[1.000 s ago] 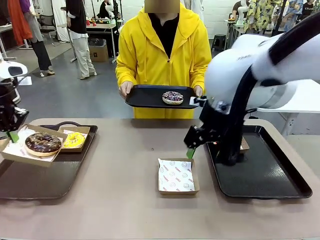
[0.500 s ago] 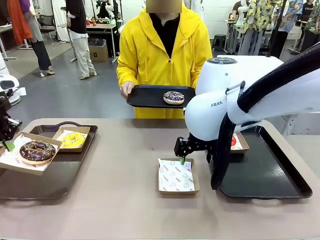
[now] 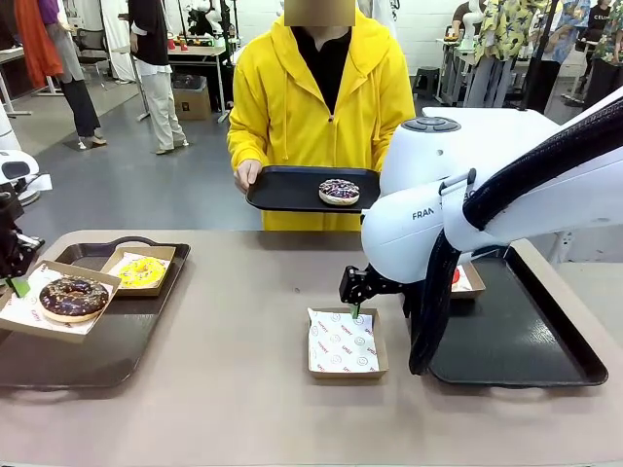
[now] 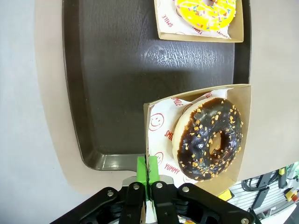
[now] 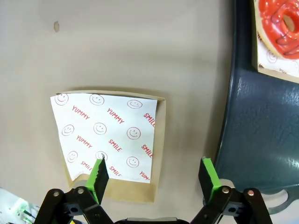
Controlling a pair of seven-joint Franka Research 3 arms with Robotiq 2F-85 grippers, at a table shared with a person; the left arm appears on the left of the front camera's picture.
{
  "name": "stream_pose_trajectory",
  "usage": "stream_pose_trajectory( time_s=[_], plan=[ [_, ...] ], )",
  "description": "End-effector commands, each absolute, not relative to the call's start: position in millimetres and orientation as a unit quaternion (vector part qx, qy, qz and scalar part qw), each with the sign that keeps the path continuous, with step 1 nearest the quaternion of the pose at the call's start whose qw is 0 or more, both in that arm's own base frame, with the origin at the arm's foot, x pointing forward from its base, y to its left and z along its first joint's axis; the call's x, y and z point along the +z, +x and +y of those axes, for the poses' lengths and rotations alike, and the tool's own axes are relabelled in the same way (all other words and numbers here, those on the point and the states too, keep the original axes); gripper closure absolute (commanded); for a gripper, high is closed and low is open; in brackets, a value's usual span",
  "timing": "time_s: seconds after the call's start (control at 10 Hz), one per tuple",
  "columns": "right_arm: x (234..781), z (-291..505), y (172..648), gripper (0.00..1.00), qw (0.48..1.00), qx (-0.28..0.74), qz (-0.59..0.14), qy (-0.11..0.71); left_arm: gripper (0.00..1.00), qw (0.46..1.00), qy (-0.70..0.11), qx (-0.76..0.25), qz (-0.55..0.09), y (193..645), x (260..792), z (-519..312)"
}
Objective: Individually package the donuts and arrange them on the tray.
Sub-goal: Place the picked Paper togo box on the Handle tray while simultaneously picking up another Paper togo box from the table with the other hand.
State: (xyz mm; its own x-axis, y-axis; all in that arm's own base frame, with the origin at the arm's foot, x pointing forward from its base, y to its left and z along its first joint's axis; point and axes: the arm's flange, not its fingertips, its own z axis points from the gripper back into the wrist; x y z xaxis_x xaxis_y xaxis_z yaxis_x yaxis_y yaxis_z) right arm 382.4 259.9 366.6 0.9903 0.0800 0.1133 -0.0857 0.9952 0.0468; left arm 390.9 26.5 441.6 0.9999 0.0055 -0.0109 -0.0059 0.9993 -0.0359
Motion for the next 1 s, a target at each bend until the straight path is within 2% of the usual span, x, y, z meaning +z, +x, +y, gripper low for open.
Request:
stream_pose_trajectory(
  time_s=[0.0, 0.3, 0.9],
  plan=[
    [367, 259, 383, 0.00, 0.997, 0.037, -0.056, 0.026, 0.99, 1.000, -0.018, 0.003, 0.006, 391, 441, 27],
    [344, 258, 384, 0.00, 0.998, -0.017, -0.056, 0.011, 0.99, 1.000, -0.012, 0.005, 0.005, 399, 420, 33],
    [312, 262, 383, 0.00, 0.999, -0.029, -0.035, 0.025, 0.99, 1.000, -0.004, 0.012, 0.017, 407, 386, 42]
  ],
)
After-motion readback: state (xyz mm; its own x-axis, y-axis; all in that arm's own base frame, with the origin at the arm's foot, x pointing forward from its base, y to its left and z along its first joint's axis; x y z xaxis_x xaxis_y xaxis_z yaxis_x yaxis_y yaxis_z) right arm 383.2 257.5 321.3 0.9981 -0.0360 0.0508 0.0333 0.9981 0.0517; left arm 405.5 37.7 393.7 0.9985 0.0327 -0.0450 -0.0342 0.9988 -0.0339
